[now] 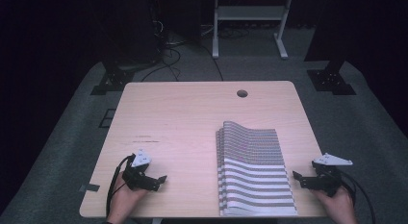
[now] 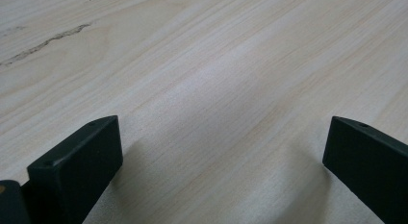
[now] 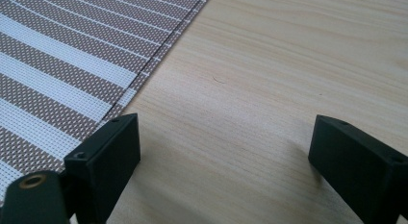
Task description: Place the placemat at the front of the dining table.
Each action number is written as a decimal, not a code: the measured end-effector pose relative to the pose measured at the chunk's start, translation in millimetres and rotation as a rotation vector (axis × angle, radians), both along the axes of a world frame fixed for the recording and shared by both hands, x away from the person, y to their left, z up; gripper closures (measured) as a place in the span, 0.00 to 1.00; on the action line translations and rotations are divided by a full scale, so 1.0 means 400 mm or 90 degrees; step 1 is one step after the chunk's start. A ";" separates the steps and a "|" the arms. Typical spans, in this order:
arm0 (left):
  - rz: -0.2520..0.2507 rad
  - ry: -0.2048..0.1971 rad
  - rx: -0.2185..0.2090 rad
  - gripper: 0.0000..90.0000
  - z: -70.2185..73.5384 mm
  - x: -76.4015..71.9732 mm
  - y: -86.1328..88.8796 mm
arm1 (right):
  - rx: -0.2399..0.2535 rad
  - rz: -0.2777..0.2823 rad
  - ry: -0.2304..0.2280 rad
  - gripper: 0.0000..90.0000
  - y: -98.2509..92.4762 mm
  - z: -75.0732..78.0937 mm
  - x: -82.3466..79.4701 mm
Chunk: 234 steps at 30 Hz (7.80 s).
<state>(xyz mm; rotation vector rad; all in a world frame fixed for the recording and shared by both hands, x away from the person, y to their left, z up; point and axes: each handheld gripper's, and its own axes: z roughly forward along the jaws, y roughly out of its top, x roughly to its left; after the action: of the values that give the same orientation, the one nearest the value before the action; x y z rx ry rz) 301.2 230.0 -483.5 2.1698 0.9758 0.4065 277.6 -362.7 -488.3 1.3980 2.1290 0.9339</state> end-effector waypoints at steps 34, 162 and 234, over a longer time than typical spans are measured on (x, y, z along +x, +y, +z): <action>-0.070 -0.016 -0.063 0.00 0.099 0.055 -0.124 | -0.001 0.004 0.000 0.11 0.000 0.000 0.000; -0.253 0.049 -0.085 0.67 0.099 0.051 -0.482 | 0.001 0.018 0.001 0.11 0.002 0.000 0.001; -0.095 -0.005 -0.079 0.96 0.176 0.101 -0.153 | 0.003 0.018 0.001 0.11 0.001 0.000 0.001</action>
<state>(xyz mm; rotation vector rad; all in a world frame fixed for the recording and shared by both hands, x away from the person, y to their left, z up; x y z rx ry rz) 341.5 169.0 -413.2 2.1100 0.8071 0.2754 277.9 -362.2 -488.2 1.3756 2.1539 0.9490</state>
